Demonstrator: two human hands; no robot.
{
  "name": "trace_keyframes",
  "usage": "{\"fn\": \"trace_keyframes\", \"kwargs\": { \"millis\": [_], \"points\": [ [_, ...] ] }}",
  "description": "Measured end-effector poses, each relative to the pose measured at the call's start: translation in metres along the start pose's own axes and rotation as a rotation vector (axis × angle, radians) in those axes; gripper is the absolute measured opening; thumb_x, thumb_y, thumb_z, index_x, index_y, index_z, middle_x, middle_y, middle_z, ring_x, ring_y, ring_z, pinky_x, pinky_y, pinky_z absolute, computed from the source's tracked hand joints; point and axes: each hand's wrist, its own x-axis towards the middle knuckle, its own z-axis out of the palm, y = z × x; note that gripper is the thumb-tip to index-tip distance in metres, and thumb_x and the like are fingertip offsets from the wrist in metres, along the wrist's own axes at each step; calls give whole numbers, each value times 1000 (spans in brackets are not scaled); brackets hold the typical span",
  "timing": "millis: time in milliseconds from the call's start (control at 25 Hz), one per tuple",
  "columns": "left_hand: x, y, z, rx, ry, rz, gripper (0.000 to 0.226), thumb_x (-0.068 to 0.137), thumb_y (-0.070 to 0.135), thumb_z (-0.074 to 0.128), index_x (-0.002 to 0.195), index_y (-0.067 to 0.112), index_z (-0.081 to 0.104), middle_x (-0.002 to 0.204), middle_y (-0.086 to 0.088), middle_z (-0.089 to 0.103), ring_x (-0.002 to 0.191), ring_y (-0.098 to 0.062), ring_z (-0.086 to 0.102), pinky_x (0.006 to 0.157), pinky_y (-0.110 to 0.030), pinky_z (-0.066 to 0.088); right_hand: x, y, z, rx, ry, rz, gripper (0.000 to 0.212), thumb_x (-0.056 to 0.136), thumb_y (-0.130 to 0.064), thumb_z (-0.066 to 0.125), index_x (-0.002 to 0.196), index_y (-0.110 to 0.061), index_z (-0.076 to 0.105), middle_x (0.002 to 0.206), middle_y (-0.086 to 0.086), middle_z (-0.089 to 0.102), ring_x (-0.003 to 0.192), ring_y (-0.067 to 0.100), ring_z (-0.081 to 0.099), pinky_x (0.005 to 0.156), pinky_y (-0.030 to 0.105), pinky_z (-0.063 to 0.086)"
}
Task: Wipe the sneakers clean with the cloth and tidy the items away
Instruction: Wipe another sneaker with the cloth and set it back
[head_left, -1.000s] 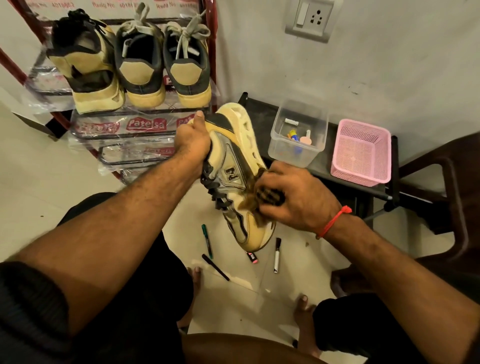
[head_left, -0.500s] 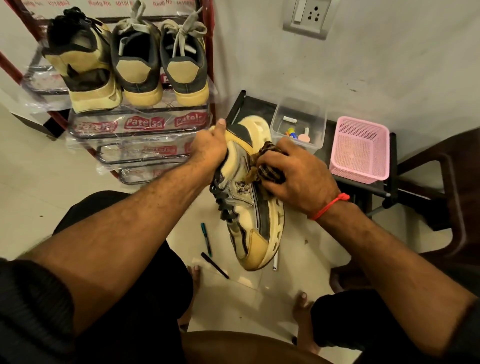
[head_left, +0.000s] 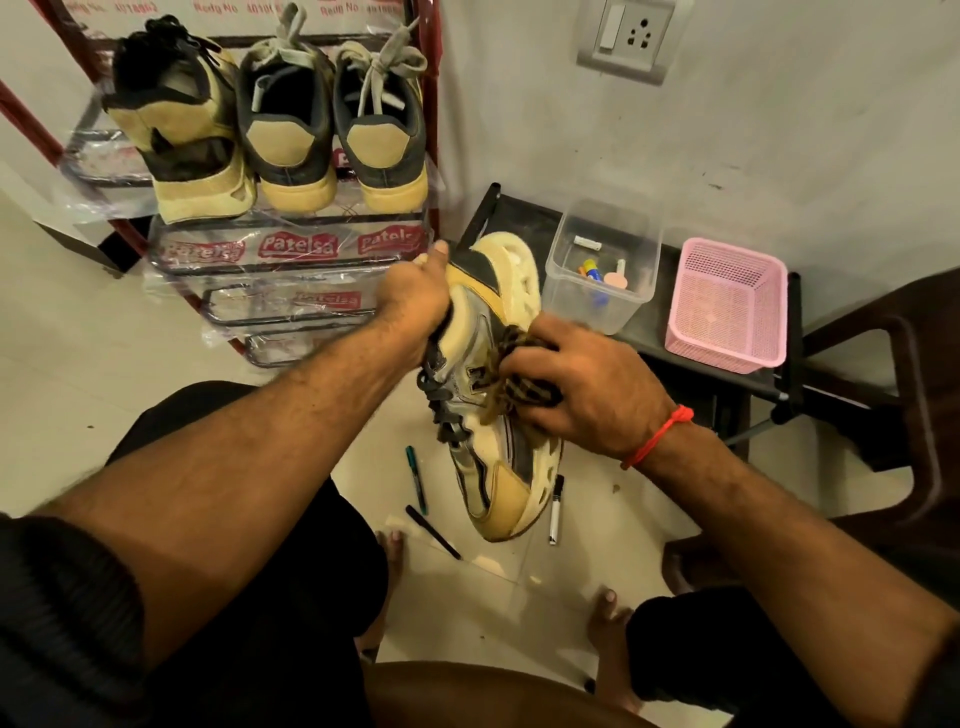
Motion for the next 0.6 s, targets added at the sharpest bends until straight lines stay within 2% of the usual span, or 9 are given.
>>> {"fn": "trace_keyframes", "kwargs": {
  "millis": [160,240,320,400,440,480,600],
  "points": [
    [-9,-10,20,49,-111,27,56,97,58,52,118,9,68,112,-10,71,104,-30,66,97,-45,53,16,8,-1,54,127,200,50,83,-53,46,116,-21,64,111,10,56,97,26,57,71,42,57],
    [-7,-6,17,17,-112,8,54,96,59,52,116,10,68,109,-8,71,101,-28,66,95,-44,54,15,7,-6,124,85,146,47,83,-52,51,115,-21,64,112,7,55,98,23,56,73,41,57],
    [-2,-5,13,-23,-68,-2,52,97,58,52,117,12,67,110,-7,71,102,-27,66,96,-43,54,6,-8,-5,167,-144,-28,43,83,-50,59,115,-23,63,116,4,55,101,19,56,77,36,58],
    [0,-3,9,-44,-47,-2,50,98,56,52,119,12,67,112,-6,70,105,-26,65,96,-41,54,-4,-25,1,88,-427,-200,41,85,-48,64,119,-25,62,121,2,54,105,18,56,80,28,53],
    [1,-4,9,-46,-48,0,51,98,56,53,121,12,65,113,-6,70,106,-26,65,97,-40,53,-6,-28,3,50,-465,-234,40,86,-48,64,119,-26,62,121,2,54,105,18,57,78,26,52],
    [0,-4,9,-42,-60,-11,53,97,57,54,123,12,64,115,-7,69,106,-26,64,97,-41,53,-5,-29,3,37,-416,-221,39,86,-48,62,119,-26,62,119,3,55,103,19,58,76,28,54],
    [-3,-4,12,-10,-87,-39,58,94,61,55,123,11,64,114,-8,69,105,-28,65,98,-44,54,3,-19,1,53,-72,-112,39,85,-44,59,117,-23,62,114,10,58,97,23,60,68,34,57]
  ]
}}
